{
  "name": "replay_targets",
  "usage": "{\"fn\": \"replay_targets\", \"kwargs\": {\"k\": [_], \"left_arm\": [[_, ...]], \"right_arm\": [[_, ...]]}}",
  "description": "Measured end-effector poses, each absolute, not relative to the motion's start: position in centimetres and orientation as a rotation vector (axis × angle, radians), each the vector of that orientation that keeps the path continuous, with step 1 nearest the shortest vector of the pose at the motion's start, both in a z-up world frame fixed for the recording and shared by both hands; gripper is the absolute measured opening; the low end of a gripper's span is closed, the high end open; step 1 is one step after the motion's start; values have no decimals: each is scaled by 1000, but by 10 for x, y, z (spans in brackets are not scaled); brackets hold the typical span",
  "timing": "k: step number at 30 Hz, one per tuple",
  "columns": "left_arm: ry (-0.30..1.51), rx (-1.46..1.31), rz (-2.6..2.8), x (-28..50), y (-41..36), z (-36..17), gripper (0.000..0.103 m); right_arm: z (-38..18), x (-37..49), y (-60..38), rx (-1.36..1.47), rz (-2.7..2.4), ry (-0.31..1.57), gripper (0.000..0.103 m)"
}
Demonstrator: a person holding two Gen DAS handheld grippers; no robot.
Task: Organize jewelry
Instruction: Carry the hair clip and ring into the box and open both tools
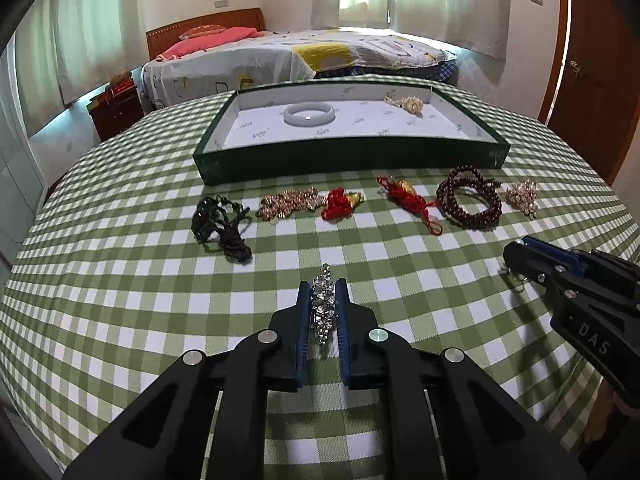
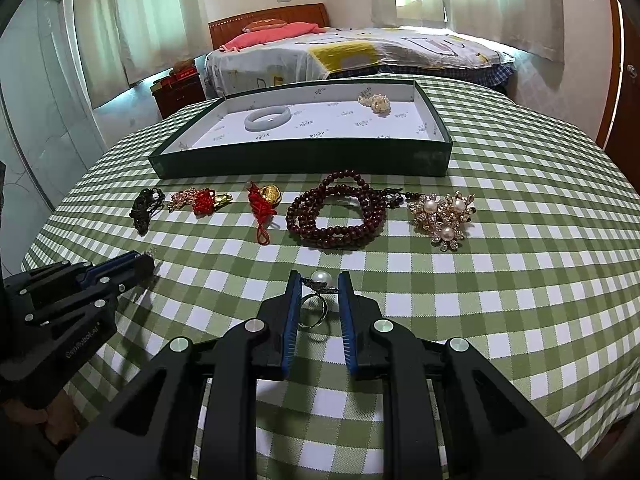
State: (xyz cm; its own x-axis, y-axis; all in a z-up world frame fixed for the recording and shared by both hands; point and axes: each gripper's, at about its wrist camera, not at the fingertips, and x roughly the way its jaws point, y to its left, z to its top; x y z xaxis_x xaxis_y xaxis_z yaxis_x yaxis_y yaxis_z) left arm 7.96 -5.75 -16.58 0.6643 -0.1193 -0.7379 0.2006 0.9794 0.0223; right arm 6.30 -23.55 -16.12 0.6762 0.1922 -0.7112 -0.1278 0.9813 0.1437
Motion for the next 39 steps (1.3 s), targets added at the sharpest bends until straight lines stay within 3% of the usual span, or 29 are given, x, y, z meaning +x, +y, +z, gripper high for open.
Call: {"fn": "replay_targets", "kwargs": {"k": [10,21,39], "left_arm": [[763,86,-183,101,-57,-136,13],[692,57,-168,184,-59,-107,13],[863,18,-100,303,-36,-151,13]], "right_arm": [[-124,78,-237,95,191,730,19],[-89,164,-239,114,204,651,19],[-133,313,-213,61,226,844,19]]}}
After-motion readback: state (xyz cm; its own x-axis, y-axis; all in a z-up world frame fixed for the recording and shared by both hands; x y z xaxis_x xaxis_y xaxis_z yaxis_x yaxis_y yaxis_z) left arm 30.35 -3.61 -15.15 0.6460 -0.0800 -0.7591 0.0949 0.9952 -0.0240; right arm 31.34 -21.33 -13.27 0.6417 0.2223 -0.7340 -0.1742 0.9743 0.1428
